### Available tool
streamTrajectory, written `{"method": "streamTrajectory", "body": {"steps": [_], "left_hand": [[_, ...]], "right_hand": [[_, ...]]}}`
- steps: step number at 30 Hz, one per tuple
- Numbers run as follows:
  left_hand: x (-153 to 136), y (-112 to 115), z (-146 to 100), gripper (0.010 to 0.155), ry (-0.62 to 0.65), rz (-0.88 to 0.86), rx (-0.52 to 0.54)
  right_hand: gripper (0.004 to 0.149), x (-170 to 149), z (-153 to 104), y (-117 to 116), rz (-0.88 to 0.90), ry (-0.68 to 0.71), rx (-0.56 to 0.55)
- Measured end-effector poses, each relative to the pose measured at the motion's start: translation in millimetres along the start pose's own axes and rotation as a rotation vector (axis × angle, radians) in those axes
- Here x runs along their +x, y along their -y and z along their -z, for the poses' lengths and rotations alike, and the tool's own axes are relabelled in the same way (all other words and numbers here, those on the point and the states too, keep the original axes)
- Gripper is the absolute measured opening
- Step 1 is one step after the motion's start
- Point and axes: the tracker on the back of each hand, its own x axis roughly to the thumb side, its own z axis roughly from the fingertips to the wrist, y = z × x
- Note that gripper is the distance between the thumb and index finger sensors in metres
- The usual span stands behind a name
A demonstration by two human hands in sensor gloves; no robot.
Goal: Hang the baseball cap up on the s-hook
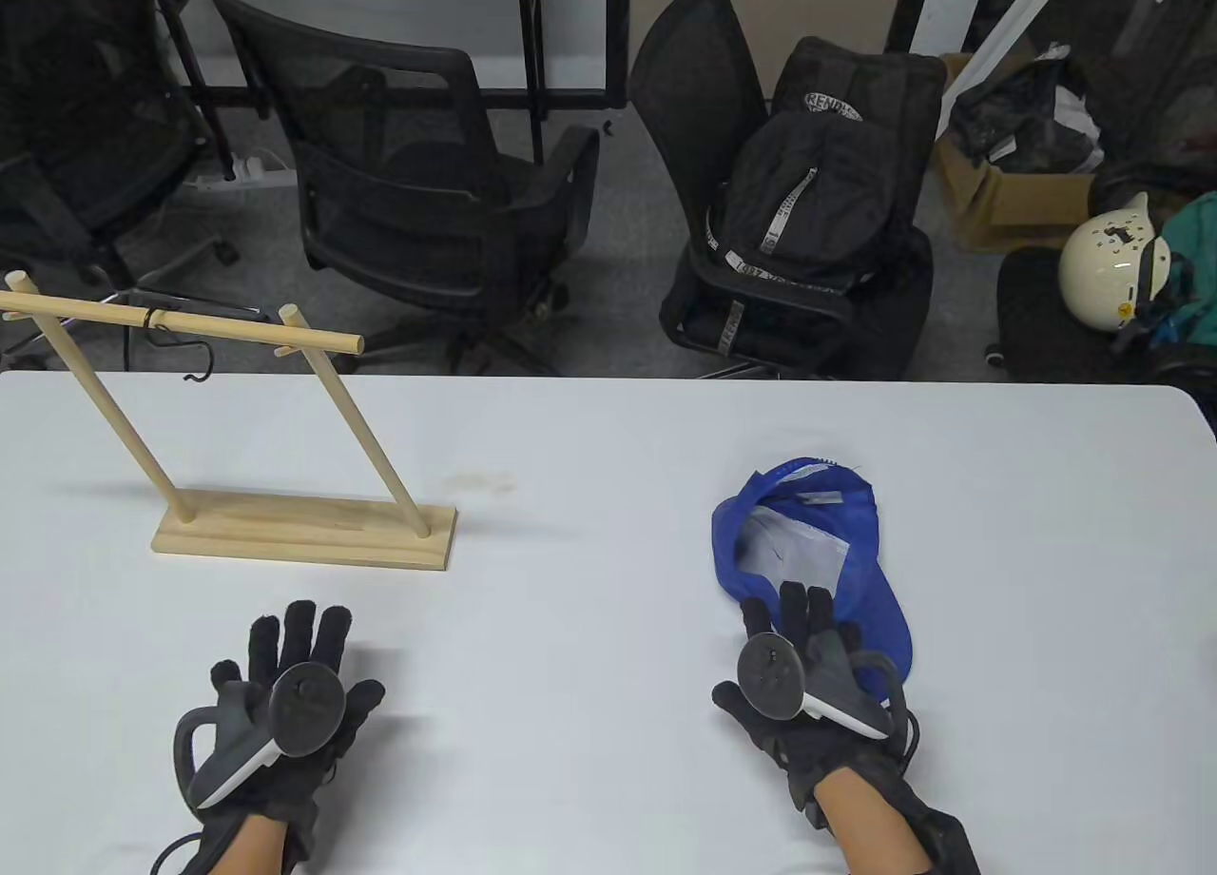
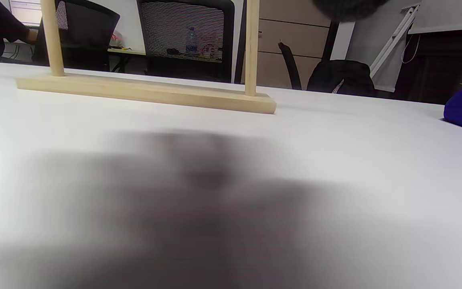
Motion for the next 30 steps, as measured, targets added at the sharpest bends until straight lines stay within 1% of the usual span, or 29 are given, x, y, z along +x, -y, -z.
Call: {"method": "streamTrajectory", "body": {"steps": [6,17,23,30], "left_hand": [[0,0,1,0.084,-0.002,0.000,-0.011],[0,-3,-2,0.084,-0.006,0.003,0.019],[0,-3,-3,0.084,-0.019,0.027,0.022],[1,-4,-3,0.084,-0.024,0.039,0.033]], "right_hand": [[0.091,0,-1,0,0.009,0.001,0.000],[0.093,-1,1,3,0.010,0.009,-0.034],[0.094,-5,7,9,0.032,-0.014,-0.083],[0.096,-20,20,3,0.020,-0.080,-0.089]]}}
